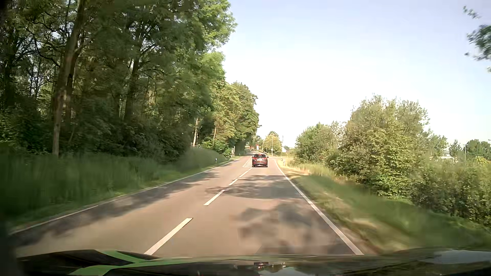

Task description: Follow the waypoints while adhering to traffic rules and regulations

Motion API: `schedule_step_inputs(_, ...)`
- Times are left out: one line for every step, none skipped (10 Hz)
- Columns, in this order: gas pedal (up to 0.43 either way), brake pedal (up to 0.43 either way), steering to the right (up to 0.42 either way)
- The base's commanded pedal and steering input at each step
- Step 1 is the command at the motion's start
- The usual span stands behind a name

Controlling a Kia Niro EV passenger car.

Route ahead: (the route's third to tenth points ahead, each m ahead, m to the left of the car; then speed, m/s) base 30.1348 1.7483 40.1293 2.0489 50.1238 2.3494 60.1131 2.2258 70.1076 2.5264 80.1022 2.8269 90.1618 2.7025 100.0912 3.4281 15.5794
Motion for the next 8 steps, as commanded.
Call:
schedule_step_inputs(0.0,0.0,0.0)
schedule_step_inputs(0.0,0.0,0.0)
schedule_step_inputs(0.0,0.0,0.0)
schedule_step_inputs(0.0,0.0,0.0)
schedule_step_inputs(0.0,0.0,0.0)
schedule_step_inputs(0.0,0.0,0.0)
schedule_step_inputs(0.0,0.0,0.0)
schedule_step_inputs(0.0,0.0,0.0)
